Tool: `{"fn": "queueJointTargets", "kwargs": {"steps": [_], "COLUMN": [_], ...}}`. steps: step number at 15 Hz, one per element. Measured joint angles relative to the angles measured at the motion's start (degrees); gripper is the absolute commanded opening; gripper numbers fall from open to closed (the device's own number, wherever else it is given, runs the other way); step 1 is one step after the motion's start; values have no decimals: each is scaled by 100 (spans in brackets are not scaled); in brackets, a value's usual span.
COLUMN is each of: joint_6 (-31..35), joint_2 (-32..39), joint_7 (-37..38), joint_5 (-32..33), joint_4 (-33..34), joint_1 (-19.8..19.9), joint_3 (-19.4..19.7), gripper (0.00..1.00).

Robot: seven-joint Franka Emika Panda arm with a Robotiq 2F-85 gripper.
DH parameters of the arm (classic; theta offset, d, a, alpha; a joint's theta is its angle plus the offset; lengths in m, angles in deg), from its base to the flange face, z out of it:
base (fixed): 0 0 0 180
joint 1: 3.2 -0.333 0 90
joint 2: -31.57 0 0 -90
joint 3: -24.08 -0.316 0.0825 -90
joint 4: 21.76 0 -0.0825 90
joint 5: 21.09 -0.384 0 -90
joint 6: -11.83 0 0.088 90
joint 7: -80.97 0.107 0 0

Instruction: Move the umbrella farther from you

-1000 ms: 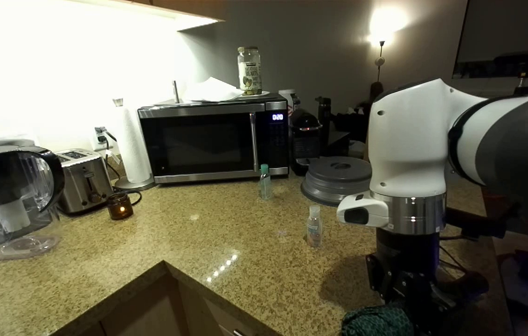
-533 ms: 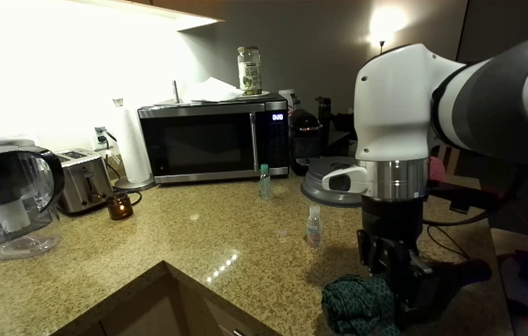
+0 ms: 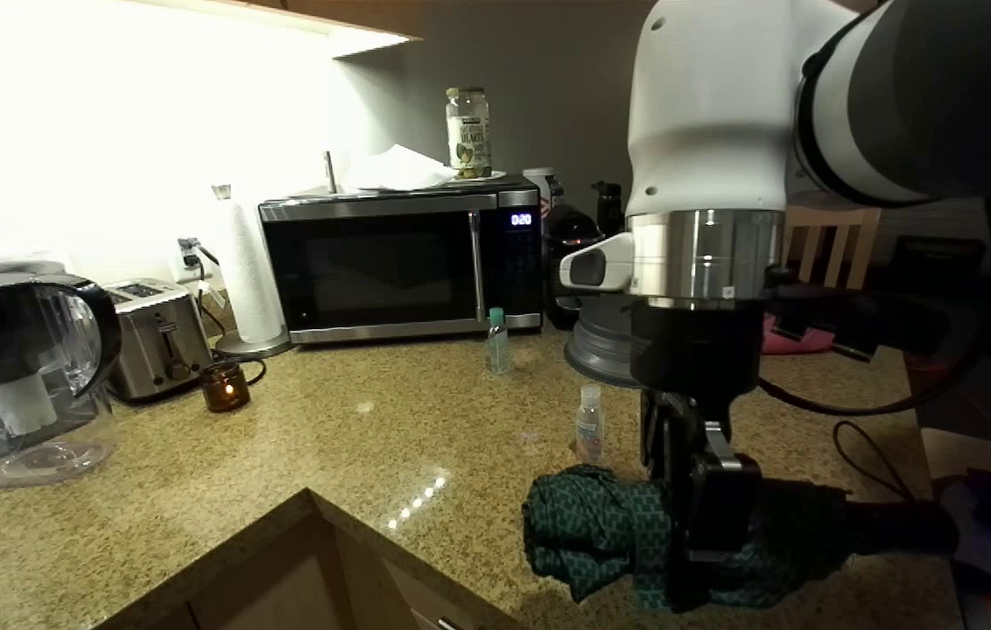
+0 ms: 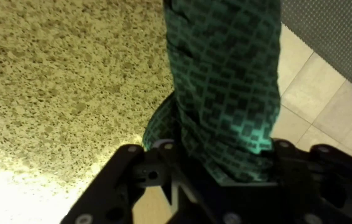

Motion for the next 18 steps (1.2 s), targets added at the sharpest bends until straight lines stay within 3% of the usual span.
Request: {"fn": "queueJointTargets", "kwargs": {"steps": [4, 9, 18], "joint_6": [-132, -1090, -2325], "joint_2": [196, 472, 763], "joint_7": [605, 617, -97], "joint_5": [74, 732, 1004], "joint_4": [443, 1166, 1934], "joint_1": [1, 32, 180], "joint_3": [-61, 41, 265], "gripper": [20, 20, 20]}}
